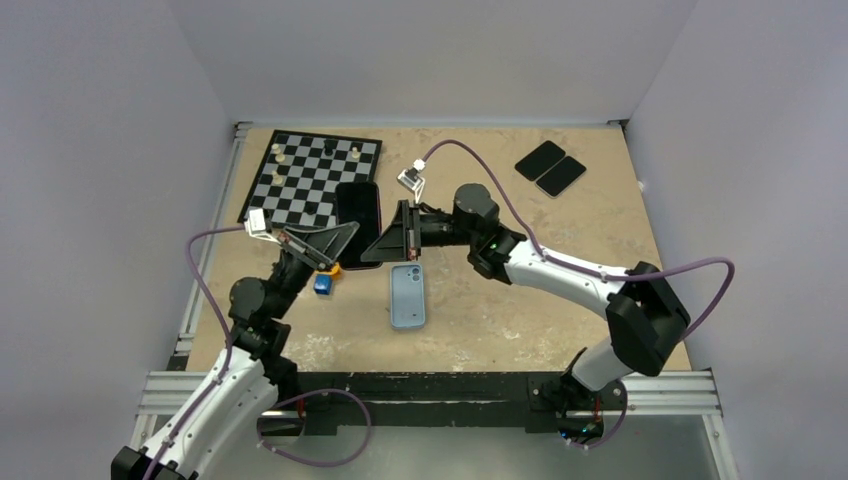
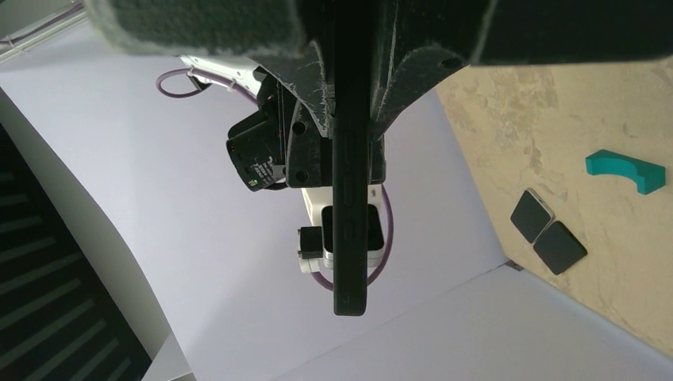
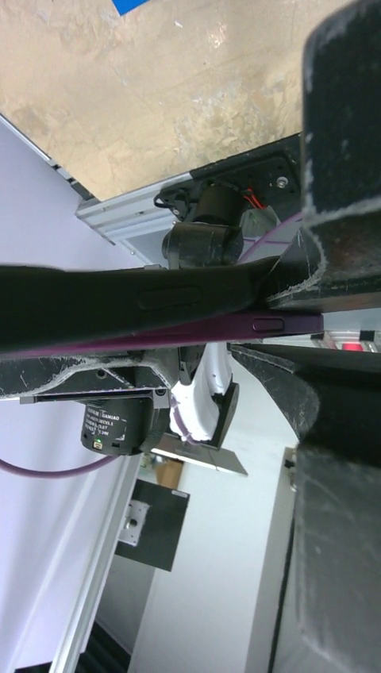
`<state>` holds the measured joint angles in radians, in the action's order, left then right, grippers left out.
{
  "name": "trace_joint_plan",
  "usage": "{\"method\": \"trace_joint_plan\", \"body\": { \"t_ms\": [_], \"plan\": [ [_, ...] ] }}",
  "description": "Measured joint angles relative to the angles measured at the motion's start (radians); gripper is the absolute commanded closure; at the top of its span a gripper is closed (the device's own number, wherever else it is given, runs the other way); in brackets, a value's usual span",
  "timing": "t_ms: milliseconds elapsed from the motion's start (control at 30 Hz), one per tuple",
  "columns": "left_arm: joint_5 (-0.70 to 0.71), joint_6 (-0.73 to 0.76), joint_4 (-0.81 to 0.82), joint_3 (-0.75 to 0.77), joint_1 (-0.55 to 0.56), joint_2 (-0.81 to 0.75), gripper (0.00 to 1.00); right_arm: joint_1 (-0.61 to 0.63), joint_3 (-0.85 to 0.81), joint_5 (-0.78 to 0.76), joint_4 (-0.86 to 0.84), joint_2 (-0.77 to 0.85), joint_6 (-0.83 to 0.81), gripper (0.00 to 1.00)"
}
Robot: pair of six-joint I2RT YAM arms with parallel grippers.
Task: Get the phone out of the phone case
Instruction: Remove the phone case from the phone.
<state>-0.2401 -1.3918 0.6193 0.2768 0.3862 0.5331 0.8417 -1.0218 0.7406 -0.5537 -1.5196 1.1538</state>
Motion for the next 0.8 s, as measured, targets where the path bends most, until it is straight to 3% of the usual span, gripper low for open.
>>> {"method": "trace_joint_plan", "body": {
  "t_ms": [67, 200, 233, 300, 467, 667, 800],
  "plan": [
    [-0.002, 0.003, 0.009, 0.0, -0.001, 0.001, 1.0, -0.003, -0.017, 0.018, 0.001, -0.013, 0.007, 1.0],
    [-0.003, 0.044, -0.048, 0.034, -0.003, -0.016, 0.51, -0.011, -0.03, 0.038, -0.002, -0.019, 0.0, 1.0],
    [-0.034, 0.068, -0.085, 0.048, -0.003, -0.033, 0.42, -0.014, -0.031, 0.029, -0.006, -0.019, 0.006, 1.0],
    [-0.103, 0.135, -0.193, 0.074, 0.021, -0.079, 0.35, -0.013, -0.034, 0.013, -0.004, -0.019, 0.009, 1.0],
    [-0.183, 0.336, -0.481, 0.165, 0.041, -0.182, 0.34, -0.05, -0.015, 0.012, 0.018, 0.022, 0.01, 1.0],
    [-0.268, 0.53, -0.679, 0.29, 0.047, -0.192, 0.49, -0.117, 0.021, 0.0, 0.025, 0.105, 0.005, 1.0],
    [-0.315, 0.589, -0.705, 0.328, 0.047, -0.151, 0.41, -0.12, 0.031, -0.005, 0.021, 0.115, 0.006, 1.0]
  ]
}}
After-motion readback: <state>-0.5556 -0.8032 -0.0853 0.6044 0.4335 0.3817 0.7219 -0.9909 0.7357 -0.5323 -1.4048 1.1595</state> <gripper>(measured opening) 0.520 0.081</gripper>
